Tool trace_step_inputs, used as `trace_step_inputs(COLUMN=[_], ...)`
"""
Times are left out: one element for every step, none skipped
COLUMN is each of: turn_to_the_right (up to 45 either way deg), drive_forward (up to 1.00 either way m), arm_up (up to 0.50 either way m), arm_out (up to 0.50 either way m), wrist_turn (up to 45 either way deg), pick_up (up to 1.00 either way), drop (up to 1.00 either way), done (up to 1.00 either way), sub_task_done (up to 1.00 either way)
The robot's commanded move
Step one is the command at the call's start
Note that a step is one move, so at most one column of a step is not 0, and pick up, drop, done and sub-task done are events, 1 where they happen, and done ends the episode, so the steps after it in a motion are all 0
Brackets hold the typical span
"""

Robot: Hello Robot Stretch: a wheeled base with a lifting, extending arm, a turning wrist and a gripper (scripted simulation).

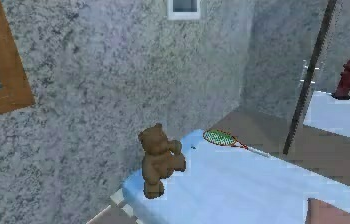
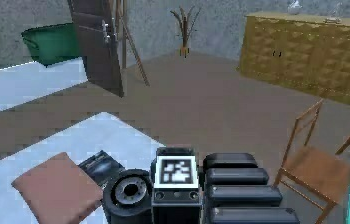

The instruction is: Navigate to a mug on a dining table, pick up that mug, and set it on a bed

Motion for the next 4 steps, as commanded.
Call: trace_step_inputs(turn_to_the_right=[45.0, 36.0, 0.0, -45.0], drive_forward=[0.00, 0.00, 0.40, 0.00], arm_up=[0.00, 0.00, 0.00, 0.00], arm_out=[0.00, 0.00, 0.00, 0.00], wrist_turn=[0.0, 0.0, 0.0, 0.0], pick_up=[0.00, 0.00, 0.00, 0.00], drop=[0.00, 0.00, 0.00, 0.00], done=[0.00, 0.00, 0.00, 0.00], sub_task_done=[0.00, 0.00, 0.00, 0.00])
